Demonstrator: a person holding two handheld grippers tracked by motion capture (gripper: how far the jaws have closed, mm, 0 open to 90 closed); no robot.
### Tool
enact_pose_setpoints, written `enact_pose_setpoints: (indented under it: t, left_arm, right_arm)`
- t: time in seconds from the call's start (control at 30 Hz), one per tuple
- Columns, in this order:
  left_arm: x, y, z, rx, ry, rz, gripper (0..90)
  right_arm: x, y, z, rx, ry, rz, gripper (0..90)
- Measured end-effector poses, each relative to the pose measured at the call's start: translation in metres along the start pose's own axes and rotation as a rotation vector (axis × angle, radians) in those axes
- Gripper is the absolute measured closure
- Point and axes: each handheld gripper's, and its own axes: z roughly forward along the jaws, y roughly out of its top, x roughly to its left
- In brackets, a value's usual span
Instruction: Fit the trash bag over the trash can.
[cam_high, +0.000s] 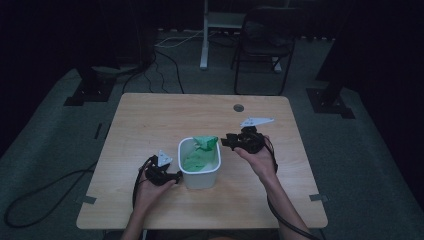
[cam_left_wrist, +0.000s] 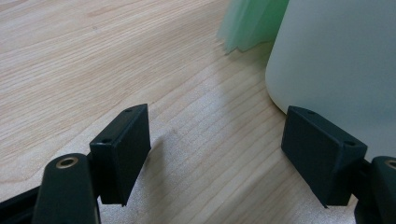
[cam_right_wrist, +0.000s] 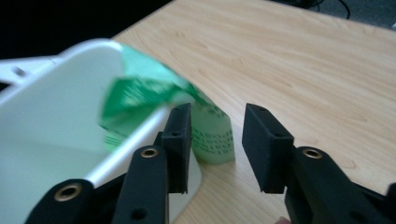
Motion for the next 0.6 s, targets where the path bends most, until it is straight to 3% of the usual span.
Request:
enact_pose_setpoints:
  t: [0.23, 0.6]
  left_arm:
    - [0.0, 0.0, 0.0, -0.002, -0.001, -0.001, 24.6]
    - [0.0, 0.0, 0.0, 0.001, 0.0, 0.0, 24.7]
  right_arm:
    - [-0.008, -0.01, 0.024, 0.032, -0.019, -0.042, 55.6]
    - [-0.007, -0.009, 0.038, 0.038, -0.005, -0.104, 52.8]
